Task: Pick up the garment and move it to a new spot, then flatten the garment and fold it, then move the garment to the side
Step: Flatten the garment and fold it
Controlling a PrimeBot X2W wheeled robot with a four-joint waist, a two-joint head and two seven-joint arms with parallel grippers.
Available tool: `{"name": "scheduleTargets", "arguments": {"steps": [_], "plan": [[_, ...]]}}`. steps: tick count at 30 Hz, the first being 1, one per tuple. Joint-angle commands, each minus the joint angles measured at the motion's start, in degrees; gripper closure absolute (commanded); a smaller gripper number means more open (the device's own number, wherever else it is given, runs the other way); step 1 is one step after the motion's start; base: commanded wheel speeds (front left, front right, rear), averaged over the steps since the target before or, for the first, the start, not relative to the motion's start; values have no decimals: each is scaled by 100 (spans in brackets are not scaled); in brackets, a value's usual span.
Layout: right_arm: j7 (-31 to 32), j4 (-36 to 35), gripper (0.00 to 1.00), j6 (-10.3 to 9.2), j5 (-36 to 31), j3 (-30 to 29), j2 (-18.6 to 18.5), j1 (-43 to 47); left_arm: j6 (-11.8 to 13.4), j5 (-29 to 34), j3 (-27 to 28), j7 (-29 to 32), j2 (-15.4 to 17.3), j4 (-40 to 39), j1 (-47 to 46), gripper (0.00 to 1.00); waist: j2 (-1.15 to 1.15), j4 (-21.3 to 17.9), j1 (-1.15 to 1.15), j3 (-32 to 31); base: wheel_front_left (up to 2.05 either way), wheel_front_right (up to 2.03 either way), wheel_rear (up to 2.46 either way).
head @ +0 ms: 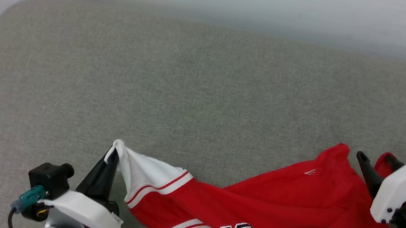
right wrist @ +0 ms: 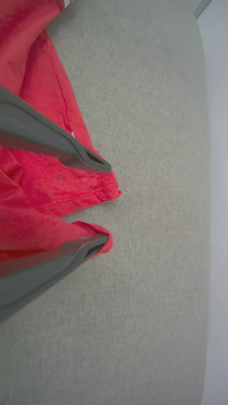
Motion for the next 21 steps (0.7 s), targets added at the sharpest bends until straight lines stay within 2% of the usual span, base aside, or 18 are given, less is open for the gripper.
{"name": "scheduleTargets", "arguments": {"steps": [1, 5, 10, 15, 19, 20, 21], "plan": [[397, 40, 0, -4, 59, 233, -203, -282, -18, 32, -30, -56, -39, 0, -149, 100, 0, 116, -1, 159, 0, 0, 0], [1197, 257, 0, -4, 190, 688, -518, -611, -55, -3, -87, -111, -81, 45, -299, 100, 0, 223, -1, 333, 0, 0, 0], [1646, 501, 0, -4, 244, 1165, -770, -881, -95, -20, -134, -165, -113, 110, -427, 100, 0, 304, -1, 498, 0, 0, 0], [1933, 993, 0, -3, 374, 1665, -868, -1032, -122, -57, -166, -217, -139, 185, -542, 100, 0, 359, -1, 648, 0, 0, 0], [2050, 1420, 0, -2, 590, 2034, -793, -981, -151, -62, -177, -245, -130, 248, -592, 100, 0, 392, -1, 715, 0, 0, 0], [2054, 1505, 5, -1, 645, 2113, -773, -994, -147, -66, -175, -253, -122, 265, -605, 100, 0, 394, -1, 727, 0, 0, 0], [2045, 1582, 58, 5, 693, 2188, -761, -1015, -149, -73, -174, -248, -118, 277, -620, 100, 0, 394, -1, 736, 0, 0, 0]]}}
